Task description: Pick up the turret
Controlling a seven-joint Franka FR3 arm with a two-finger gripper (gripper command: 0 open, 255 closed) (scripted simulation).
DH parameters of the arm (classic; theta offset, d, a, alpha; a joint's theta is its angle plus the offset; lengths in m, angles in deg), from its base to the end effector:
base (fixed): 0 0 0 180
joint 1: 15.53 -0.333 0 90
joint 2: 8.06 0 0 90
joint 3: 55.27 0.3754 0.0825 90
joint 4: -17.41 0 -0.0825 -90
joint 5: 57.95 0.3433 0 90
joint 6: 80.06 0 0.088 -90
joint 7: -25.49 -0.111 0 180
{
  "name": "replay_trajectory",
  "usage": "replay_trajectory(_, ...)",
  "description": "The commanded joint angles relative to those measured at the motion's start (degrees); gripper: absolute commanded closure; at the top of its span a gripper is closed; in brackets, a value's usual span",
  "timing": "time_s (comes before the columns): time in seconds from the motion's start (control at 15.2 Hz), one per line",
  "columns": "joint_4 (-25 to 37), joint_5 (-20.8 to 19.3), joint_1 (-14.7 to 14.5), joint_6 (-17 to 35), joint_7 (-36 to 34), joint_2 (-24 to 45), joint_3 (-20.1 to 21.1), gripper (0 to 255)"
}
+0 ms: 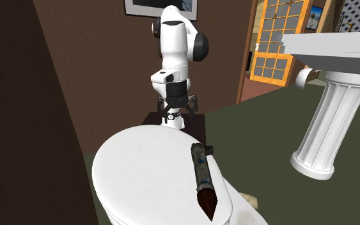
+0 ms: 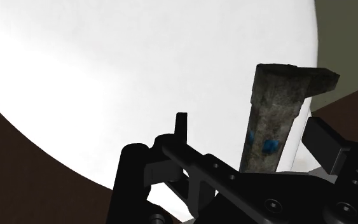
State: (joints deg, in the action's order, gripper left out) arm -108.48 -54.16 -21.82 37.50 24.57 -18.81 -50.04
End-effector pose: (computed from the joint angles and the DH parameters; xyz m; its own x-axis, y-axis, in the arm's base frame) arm 0.4393 0.0963 0.5385 0.9874 0.1528 0.0404 0.1545 -0.9870 -0.0435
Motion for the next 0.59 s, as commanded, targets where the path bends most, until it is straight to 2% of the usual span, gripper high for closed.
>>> replay_trajectory(0.0,2.6,-0.1,-0.5,1.7,-1.2,4.2,0.8,0)
replay_trajectory(0.53,17.0,-2.2,-2.6,4.6,-5.8,21.6,2.8,0)
